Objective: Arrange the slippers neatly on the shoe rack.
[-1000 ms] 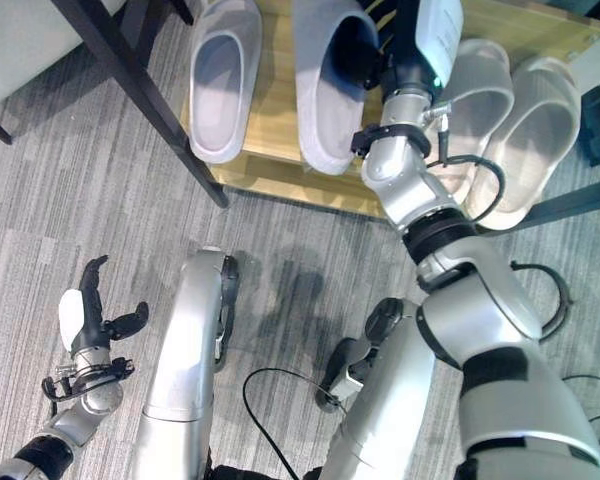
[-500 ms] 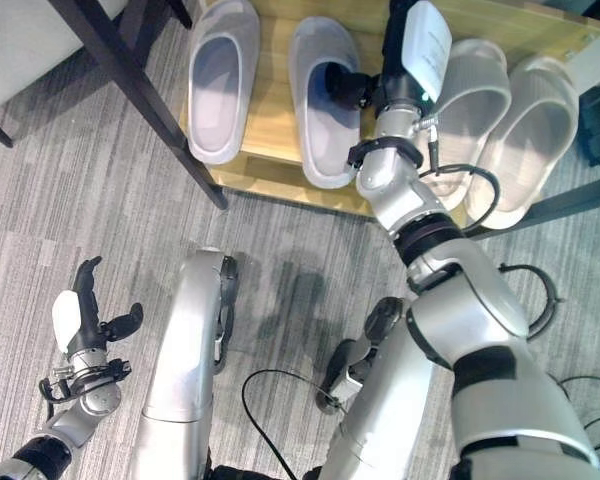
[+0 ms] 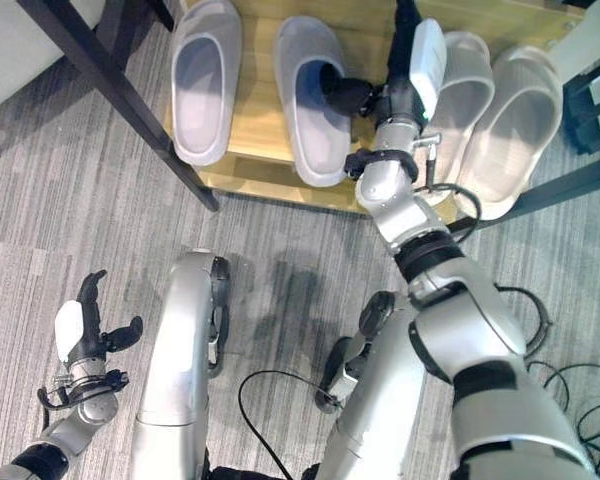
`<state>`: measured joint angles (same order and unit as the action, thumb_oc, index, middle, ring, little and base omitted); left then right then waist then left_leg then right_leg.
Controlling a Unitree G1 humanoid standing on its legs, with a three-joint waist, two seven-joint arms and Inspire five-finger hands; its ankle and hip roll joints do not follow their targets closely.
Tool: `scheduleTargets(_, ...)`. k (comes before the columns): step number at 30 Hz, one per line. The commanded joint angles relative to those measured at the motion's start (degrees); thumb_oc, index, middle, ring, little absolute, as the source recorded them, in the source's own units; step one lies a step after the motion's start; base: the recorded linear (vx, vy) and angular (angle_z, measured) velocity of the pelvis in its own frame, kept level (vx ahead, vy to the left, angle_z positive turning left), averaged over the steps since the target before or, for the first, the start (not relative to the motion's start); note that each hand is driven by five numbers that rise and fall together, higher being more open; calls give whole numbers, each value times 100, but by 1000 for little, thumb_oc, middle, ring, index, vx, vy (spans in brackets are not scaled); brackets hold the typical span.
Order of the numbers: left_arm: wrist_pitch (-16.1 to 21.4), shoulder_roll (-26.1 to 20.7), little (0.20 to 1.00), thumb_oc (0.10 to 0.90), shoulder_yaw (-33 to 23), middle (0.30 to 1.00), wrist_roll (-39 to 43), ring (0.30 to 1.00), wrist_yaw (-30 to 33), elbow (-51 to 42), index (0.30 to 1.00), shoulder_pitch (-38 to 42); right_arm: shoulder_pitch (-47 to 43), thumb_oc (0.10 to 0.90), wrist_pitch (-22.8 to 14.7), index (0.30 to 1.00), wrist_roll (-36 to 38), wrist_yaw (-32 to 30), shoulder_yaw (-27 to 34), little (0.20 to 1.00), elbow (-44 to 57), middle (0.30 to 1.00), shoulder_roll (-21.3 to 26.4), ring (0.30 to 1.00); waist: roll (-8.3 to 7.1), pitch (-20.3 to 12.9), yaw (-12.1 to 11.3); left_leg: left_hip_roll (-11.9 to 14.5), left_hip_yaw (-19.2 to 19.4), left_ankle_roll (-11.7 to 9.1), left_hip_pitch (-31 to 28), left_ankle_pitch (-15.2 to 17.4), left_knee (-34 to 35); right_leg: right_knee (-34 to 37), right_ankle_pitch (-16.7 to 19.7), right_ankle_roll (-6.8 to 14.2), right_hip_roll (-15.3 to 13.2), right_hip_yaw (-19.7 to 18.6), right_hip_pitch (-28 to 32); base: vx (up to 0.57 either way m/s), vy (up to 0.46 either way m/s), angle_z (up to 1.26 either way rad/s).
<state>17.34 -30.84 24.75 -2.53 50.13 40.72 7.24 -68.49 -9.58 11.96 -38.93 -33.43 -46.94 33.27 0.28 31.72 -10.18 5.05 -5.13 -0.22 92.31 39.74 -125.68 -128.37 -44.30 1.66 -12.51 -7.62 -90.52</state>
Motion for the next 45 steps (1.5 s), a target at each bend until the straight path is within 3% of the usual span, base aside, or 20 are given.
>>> scheduleTargets(1, 185, -247, 900, 800, 10, 900, -68, 900, 80, -212, 900, -228, -500, 800, -776, 900, 66, -145, 203, 900, 838, 900, 403, 900, 70, -193, -285, 19, -100, 236, -236, 1001, -577, -310, 110, -622, 7, -287, 56, 0, 0, 0)
scheduleTargets(15, 221, -110, 900, 800, 109, 900, -109, 900, -1, 57, 900, -215, -222, 800, -1032, 900, -62, -44, 323, 900, 1695, 900, 532, 900, 67, -193, -234, 33, -92, 213, -236, 918, -572, -337, 118, -636, 2, -295, 56, 0, 0, 0)
scheduleTargets(21, 229, -154, 900, 800, 63, 900, 86, 900, -169, 215, 900, -155, -506, 800, -598, 900, -341, 211, -144, 900, 1262, 900, 504, 900, 78, -193, -228, 27, -141, 181, -236, 866, -572, -328, 124, -644, 15, -264, 56, 0, 0, 0)
scheduleTargets(32, 78, -57, 900, 800, 149, 900, 32, 900, -293, 573, 900, -133, -686, 800, -479, 900, -339, 427, -400, 900, 1058, 900, 454, 900, 71, -193, -169, 33, -136, 157, -236, 840, -564, -331, 134, -625, 19, -273, 56, 0, 0, 0)
scheduleTargets(39, 40, -2, 900, 800, 175, 900, -9, 900, -259, 580, 900, -135, -558, 800, -849, 900, 11, 443, -240, 900, 1643, 900, 398, 900, 78, -193, -139, 25, -120, 161, -236, 835, -551, -322, 138, -629, 31, -260, 56, 0, 0, 0)
scheduleTargets(45, 45, 100, 900, 800, 160, 900, -27, 900, -150, 735, 900, -122, -357, 800, -981, 900, -231, 190, 64, 900, 2323, 900, 332, 900, 57, -193, -105, 20, -110, 166, -236, 828, -576, -363, 128, -626, 63, -278, 56, 0, 0, 0)
